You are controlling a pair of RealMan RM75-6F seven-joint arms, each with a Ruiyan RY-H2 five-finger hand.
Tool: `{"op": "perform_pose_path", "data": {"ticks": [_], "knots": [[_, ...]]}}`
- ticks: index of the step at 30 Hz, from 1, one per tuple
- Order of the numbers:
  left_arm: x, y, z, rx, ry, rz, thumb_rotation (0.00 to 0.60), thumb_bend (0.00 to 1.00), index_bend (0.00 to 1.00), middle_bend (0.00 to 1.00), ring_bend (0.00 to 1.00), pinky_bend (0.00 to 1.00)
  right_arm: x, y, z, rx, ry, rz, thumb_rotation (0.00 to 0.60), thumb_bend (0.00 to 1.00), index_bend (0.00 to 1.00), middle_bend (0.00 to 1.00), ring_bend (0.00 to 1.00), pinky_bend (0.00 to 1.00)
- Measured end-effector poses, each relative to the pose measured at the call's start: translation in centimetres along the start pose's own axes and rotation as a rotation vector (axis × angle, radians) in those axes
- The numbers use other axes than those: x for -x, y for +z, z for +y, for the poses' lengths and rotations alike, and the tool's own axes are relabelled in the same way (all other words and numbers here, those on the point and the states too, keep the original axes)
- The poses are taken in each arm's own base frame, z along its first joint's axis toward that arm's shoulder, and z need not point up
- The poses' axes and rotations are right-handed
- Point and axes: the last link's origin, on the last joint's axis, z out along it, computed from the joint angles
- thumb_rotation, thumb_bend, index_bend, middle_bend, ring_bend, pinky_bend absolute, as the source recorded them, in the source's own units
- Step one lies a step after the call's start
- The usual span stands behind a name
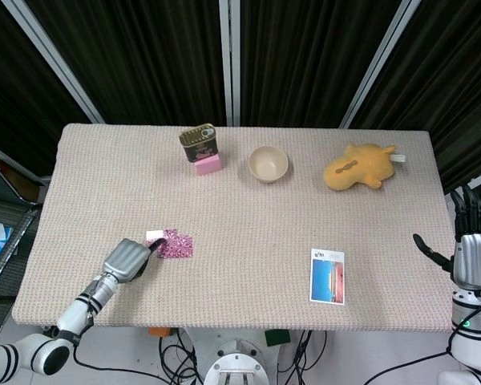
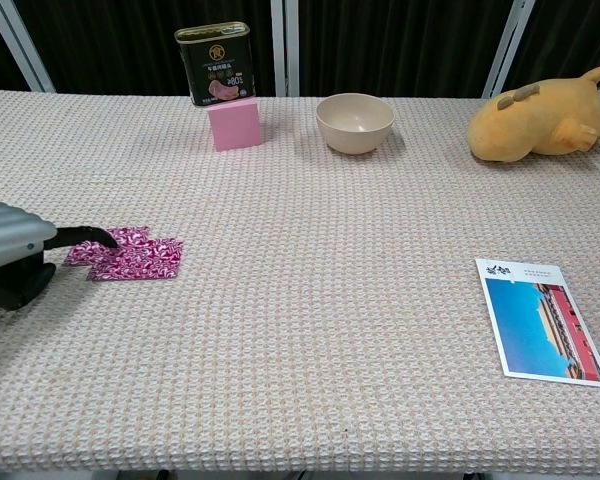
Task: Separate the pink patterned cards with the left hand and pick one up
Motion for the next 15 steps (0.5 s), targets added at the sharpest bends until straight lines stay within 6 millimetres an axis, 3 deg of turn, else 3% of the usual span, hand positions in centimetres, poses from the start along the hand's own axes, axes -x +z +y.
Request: {"op": "perform_pose_path", "data": {"ticks": [15], "knots": [[-0.1,-0.6,-3.0,-0.08,0.001,-0.008,0.6,0.77,0.16,0.99,0.83,0.85,0.4,0.0,-0.4,-0.009,-0.002,-0.014,0.6,0.36,0.0,0.0,0.0,0.0]]}}
